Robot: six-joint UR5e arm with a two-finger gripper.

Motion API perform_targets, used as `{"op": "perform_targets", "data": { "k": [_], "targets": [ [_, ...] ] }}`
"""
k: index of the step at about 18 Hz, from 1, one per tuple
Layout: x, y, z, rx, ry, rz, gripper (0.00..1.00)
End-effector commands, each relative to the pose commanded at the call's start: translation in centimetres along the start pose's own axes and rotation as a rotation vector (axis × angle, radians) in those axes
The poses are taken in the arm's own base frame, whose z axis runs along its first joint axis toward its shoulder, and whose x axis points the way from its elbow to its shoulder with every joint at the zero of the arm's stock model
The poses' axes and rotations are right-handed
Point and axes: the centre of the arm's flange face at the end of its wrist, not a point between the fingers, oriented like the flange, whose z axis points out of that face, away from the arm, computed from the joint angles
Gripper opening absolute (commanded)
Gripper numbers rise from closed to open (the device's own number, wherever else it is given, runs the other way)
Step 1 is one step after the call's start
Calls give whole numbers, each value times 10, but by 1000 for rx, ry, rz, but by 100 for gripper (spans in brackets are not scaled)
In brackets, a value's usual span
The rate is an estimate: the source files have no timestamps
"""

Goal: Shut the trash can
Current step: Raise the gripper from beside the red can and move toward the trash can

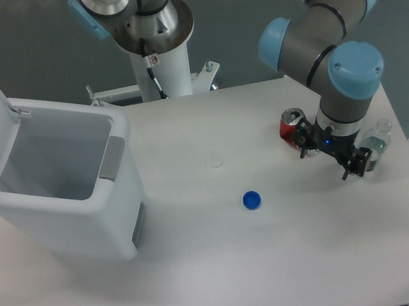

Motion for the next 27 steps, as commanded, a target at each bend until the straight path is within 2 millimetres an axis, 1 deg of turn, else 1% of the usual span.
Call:
{"op": "perform_targets", "data": {
  "k": [2, 5, 7, 8, 10, 11, 13, 15, 16, 18, 20, 22, 23, 25, 27],
  "targets": [
    [2, -1, 2, -1, 5, 0, 100],
    [4, -2, 0, 3, 3, -8, 100],
    [12, -5, 4, 3, 14, -6, 100],
    [20, -4, -1, 2, 13, -9, 100],
    [39, -4, -13, 4, 7, -26, 100],
    [46, -5, -24, 7, -8, -32, 100],
    [61, -15, -44, 12, -32, -24, 100],
    [81, -24, -65, 18, -55, -50, 100],
    [91, -30, -71, 24, -63, -80, 100],
    [107, -52, -84, 55, -74, -160, 100],
    [120, -67, -106, 108, -94, -208, 100],
    [135, -76, -131, 157, -118, -222, 99],
    [142, -77, -146, 188, -131, -244, 93],
    [160, -80, -172, 258, -142, -309, 74],
    [174, -81, -193, 299, -159, -345, 52]
  ]
}}
